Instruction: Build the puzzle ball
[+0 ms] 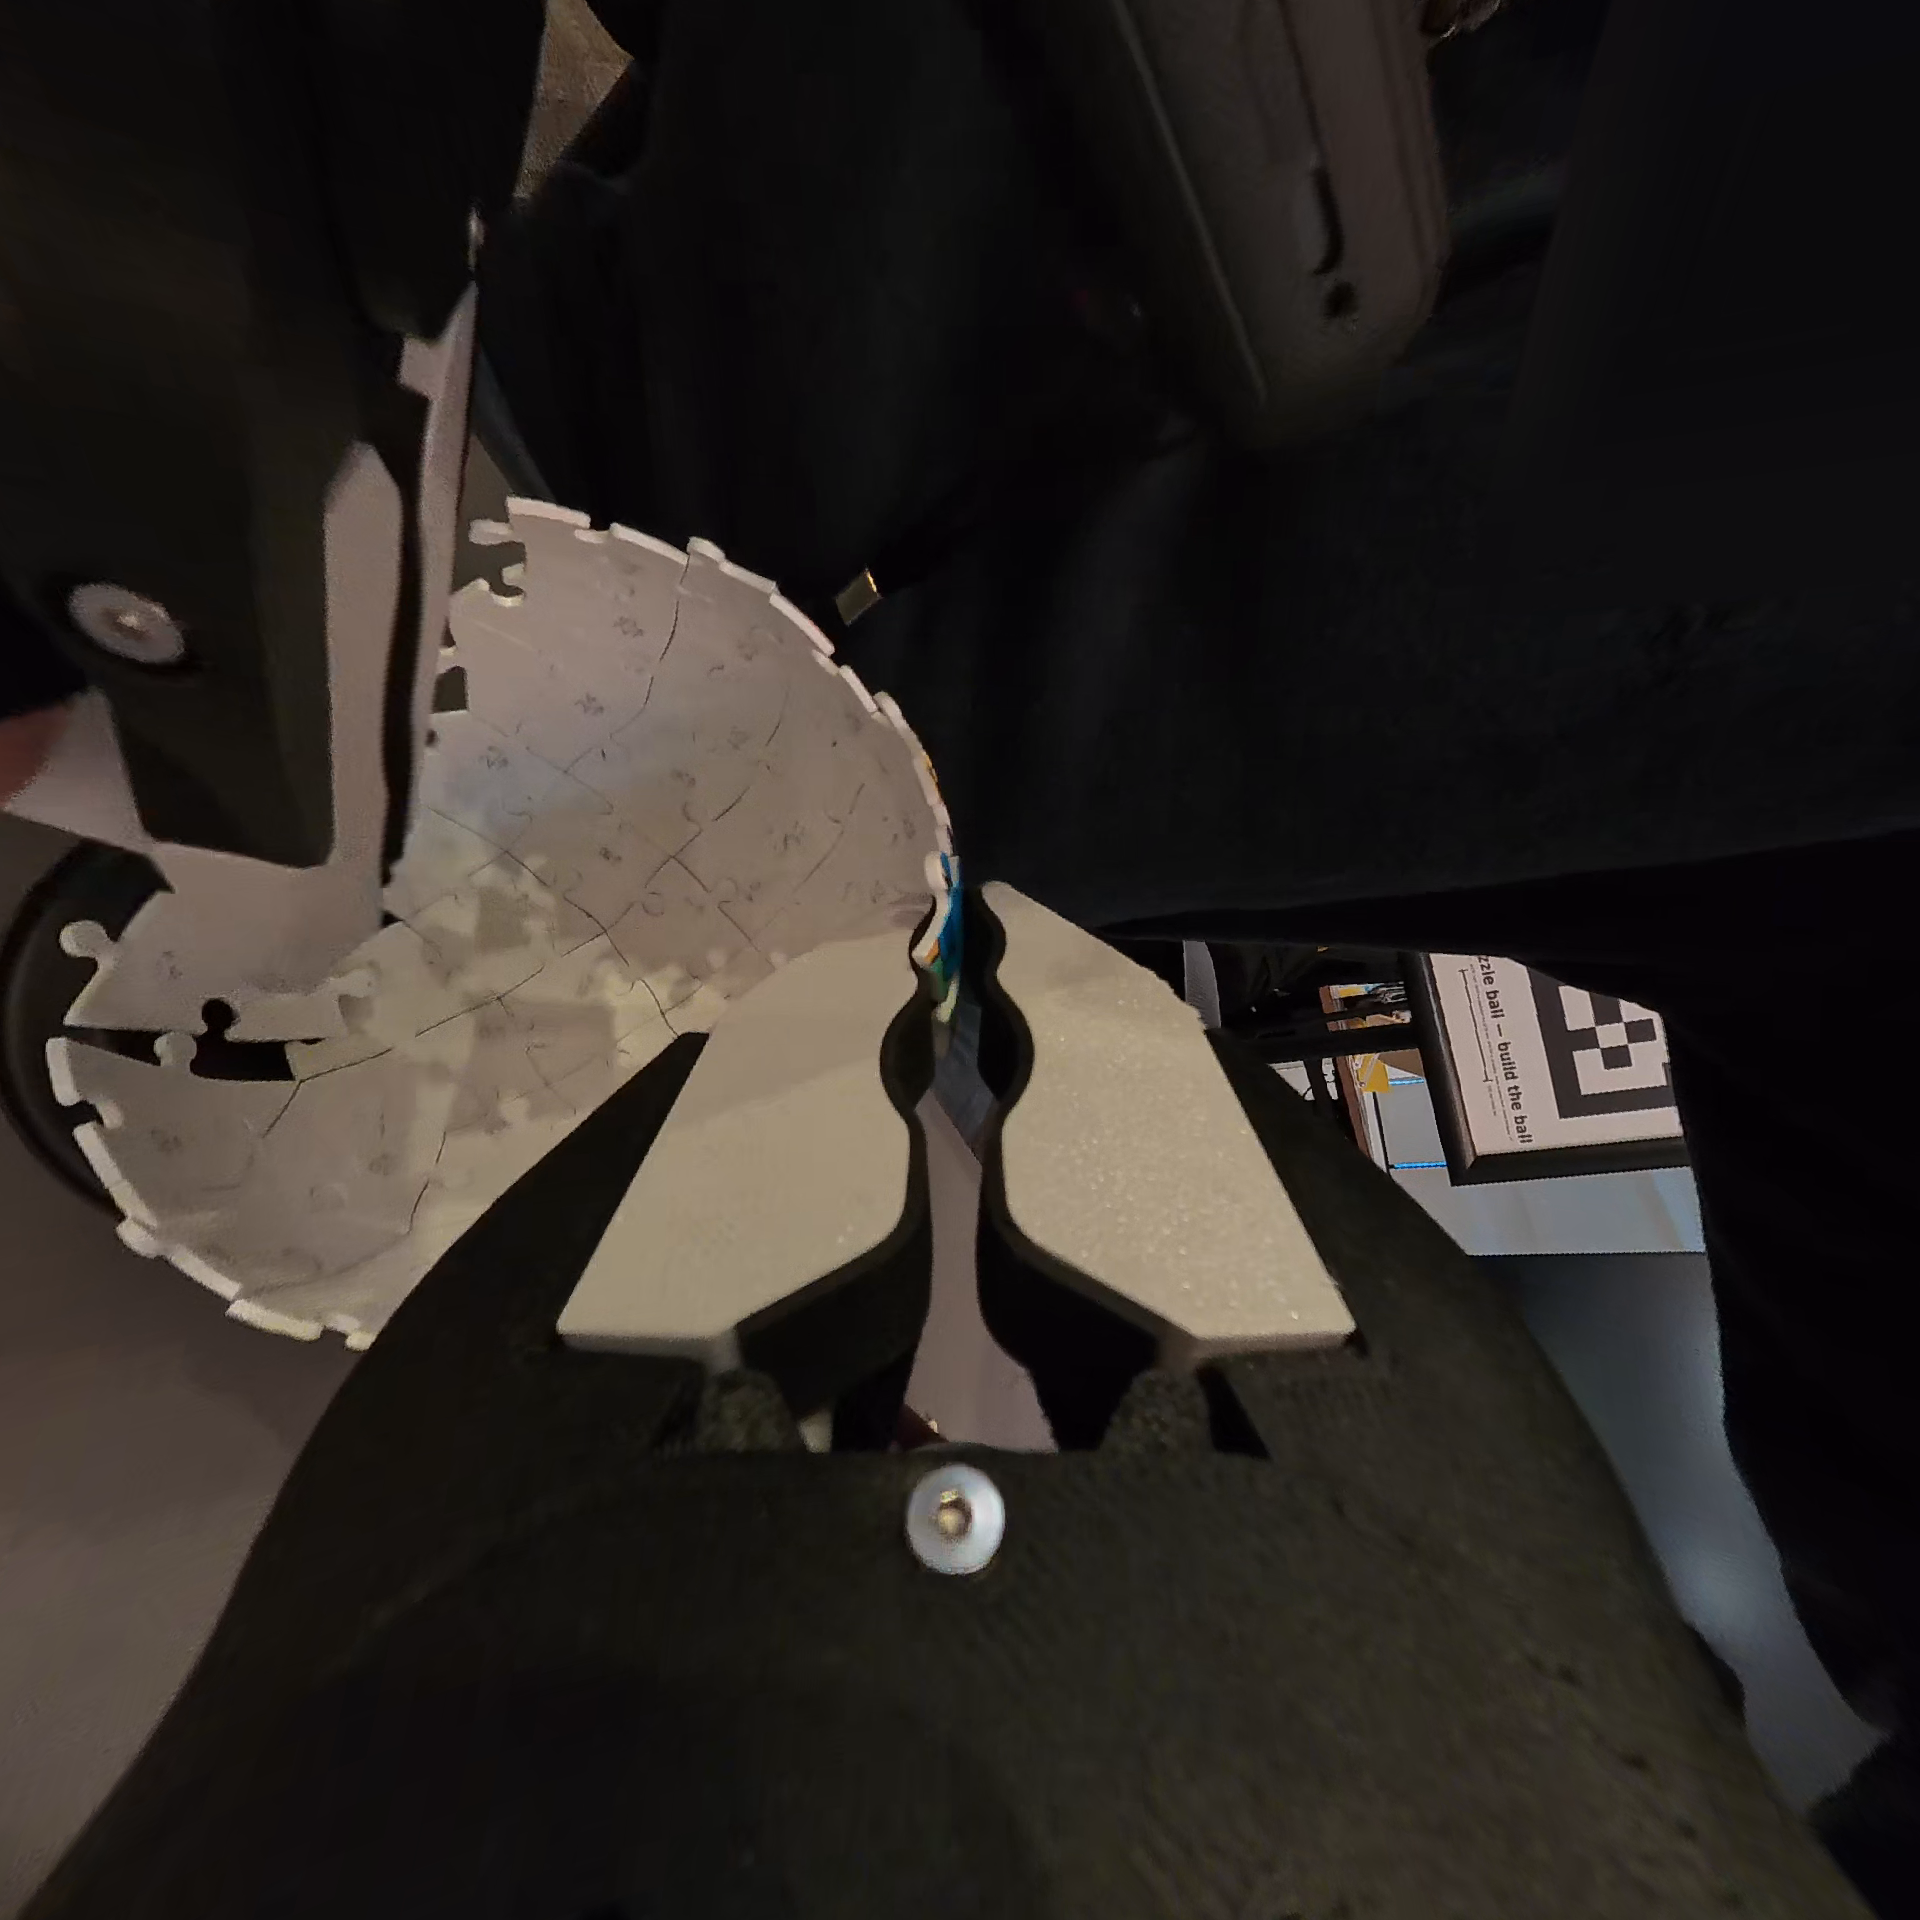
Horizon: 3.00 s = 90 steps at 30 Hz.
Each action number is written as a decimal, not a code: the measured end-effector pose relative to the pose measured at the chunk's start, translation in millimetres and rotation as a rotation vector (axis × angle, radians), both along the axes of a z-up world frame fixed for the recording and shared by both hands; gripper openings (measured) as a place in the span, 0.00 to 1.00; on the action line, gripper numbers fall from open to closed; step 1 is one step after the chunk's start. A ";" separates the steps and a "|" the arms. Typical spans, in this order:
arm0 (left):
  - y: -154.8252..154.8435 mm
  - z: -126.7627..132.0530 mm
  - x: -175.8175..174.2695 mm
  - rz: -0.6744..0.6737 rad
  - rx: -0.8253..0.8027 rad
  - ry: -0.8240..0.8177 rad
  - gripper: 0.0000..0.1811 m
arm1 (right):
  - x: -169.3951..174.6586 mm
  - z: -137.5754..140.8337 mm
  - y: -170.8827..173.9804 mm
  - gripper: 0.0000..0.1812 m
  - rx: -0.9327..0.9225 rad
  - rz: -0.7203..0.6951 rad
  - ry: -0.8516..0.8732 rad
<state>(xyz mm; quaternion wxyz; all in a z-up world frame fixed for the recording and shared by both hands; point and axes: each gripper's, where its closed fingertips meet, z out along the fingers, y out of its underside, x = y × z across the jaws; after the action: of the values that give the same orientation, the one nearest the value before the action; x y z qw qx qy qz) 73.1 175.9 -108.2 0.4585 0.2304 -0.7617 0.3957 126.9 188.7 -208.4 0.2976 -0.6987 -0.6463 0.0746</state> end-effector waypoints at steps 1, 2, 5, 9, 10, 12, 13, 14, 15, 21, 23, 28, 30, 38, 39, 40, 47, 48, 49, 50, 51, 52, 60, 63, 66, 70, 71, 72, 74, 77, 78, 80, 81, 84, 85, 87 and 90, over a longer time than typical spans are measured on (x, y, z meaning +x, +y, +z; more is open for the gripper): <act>-0.2 -0.2 -0.1 -0.002 0.001 0.001 0.01 | -3.1 -2.5 -0.2 0.05 -0.011 -0.009 0.018; -0.4 -0.4 -0.3 -0.005 0.001 0.001 0.01 | -5.3 -6.2 -1.4 0.05 -0.032 -0.014 0.032; -1.0 -0.4 0.4 -0.002 0.003 -0.001 0.01 | -4.1 -15.2 0.9 0.00 -0.054 -0.046 0.039; 0.6 -1.3 0.0 0.003 0.008 0.001 0.01 | -2.4 -15.7 1.8 0.00 -0.044 -0.070 0.033; 1.0 -1.4 0.1 0.006 0.008 0.002 0.01 | -1.1 -15.3 2.7 0.00 -0.025 -0.071 0.027; 1.4 -1.1 -0.3 0.005 0.006 0.005 0.01 | 0.4 -14.8 3.1 0.00 -0.008 -0.079 0.026; 1.4 -1.6 -0.2 0.006 0.007 0.004 0.01 | 1.6 -14.5 4.8 0.00 -0.002 -0.096 0.024; 1.3 -1.6 0.2 0.006 0.007 0.004 0.01 | 2.2 -14.3 5.6 0.00 0.000 -0.107 0.024; 1.0 -1.1 0.3 0.007 0.004 0.005 0.01 | 1.6 -14.1 5.5 0.00 -0.007 -0.116 0.029; 0.6 -0.2 0.7 0.008 0.000 0.002 0.01 | 1.1 -13.7 11.1 0.00 -0.001 -0.190 0.051; 1.1 -0.1 -0.2 0.004 -0.001 0.005 0.01 | -3.2 -11.1 9.7 0.00 -0.011 -0.194 0.087; 0.4 -0.7 0.0 0.007 0.000 0.004 0.01 | -5.6 -14.9 9.2 0.00 -0.030 -0.206 0.107; -0.1 -0.8 -0.3 0.006 0.000 0.004 0.01 | -6.0 -15.1 10.5 0.00 -0.027 -0.213 0.117; 0.3 -0.9 -0.8 -0.001 0.001 0.010 0.01 | -5.8 -16.4 12.2 0.00 -0.104 -0.271 0.160; 0.7 -0.8 -0.7 -0.001 0.001 0.010 0.01 | -4.9 -16.9 12.3 0.00 -0.126 -0.284 0.163; 0.9 -0.9 -0.7 0.001 0.002 0.010 0.01 | -4.4 -16.5 12.3 0.00 -0.134 -0.288 0.165; 0.8 -1.7 1.0 0.008 0.006 0.007 0.01 | -9.3 -8.5 14.2 0.00 -0.164 -0.271 0.256; 0.7 -1.7 1.4 0.007 0.007 0.008 0.01 | -8.3 -9.9 13.5 0.00 -0.171 -0.265 0.245; 0.3 -1.5 2.2 0.009 0.006 0.008 0.01 | -4.7 -13.6 14.1 0.00 -0.159 -0.263 0.217; 0.1 -1.4 2.3 0.008 0.006 0.006 0.01 | -3.6 -14.3 14.5 0.00 -0.157 -0.263 0.221; 0.0 -1.6 2.3 0.006 0.007 0.003 0.01 | -6.6 -10.8 13.9 0.00 -0.173 -0.260 0.261; -0.2 -1.5 2.4 0.006 0.005 0.004 0.01 | -8.4 -8.2 14.6 0.00 -0.181 -0.260 0.285; -0.2 -1.8 3.0 0.009 0.007 0.005 0.01 | -6.7 -18.8 13.7 0.00 -0.210 -0.247 0.223; 0.6 -1.9 3.3 0.013 0.013 0.003 0.01 | -6.1 -19.1 14.0 0.00 -0.252 -0.270 0.234; 0.5 -1.8 3.1 0.016 0.017 0.003 0.01 | -5.7 -18.6 14.5 0.00 -0.280 -0.286 0.263; 1.6 -2.9 3.8 0.023 0.026 0.000 0.01 | -1.6 -9.7 15.0 0.00 -0.284 -0.308 0.295; 1.2 -2.9 3.5 0.023 0.026 0.001 0.01 | -1.5 -4.3 13.8 0.00 -0.282 -0.302 0.322; 0.9 -2.8 3.0 0.020 0.027 0.000 0.01 | -0.3 0.3 13.3 0.00 -0.287 -0.307 0.348; 0.2 -2.3 2.9 0.020 0.025 0.000 0.01 | 6.3 -0.4 14.8 0.00 -0.266 -0.319 0.320; -0.3 -2.1 4.1 0.020 0.023 -0.001 0.01 | 8.7 -1.3 15.7 0.00 -0.245 -0.321 0.301; -0.6 -2.0 4.3 0.020 0.022 -0.002 0.01 | 9.0 -2.9 16.3 0.00 -0.241 -0.324 0.299; -1.3 -2.0 4.5 0.022 0.022 -0.003 0.01 | 8.3 -4.3 15.9 0.00 -0.241 -0.328 0.309; -1.4 -2.0 4.3 0.022 0.021 -0.001 0.01 | 8.7 -5.0 15.3 0.00 -0.245 -0.332 0.312; -1.5 -2.0 4.3 0.029 0.023 -0.003 0.01 | 15.3 4.7 14.9 0.00 -0.237 -0.358 0.369; -1.5 -2.1 4.0 0.029 0.024 -0.005 0.01 | 20.5 8.2 15.6 0.00 -0.230 -0.374 0.381; -1.7 -2.4 3.8 0.031 0.024 -0.005 0.01 | 30.4 11.9 17.4 0.00 -0.212 -0.406 0.385; -2.6 -2.3 4.2 0.029 0.022 -0.010 0.01 | 30.5 15.5 15.8 0.00 -0.206 -0.412 0.407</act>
<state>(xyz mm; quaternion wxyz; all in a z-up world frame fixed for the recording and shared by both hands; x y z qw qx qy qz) 77.3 173.3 -110.6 0.4461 0.2445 -0.7648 0.3952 157.4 204.5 -192.9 0.3575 -0.8123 -0.4072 0.2160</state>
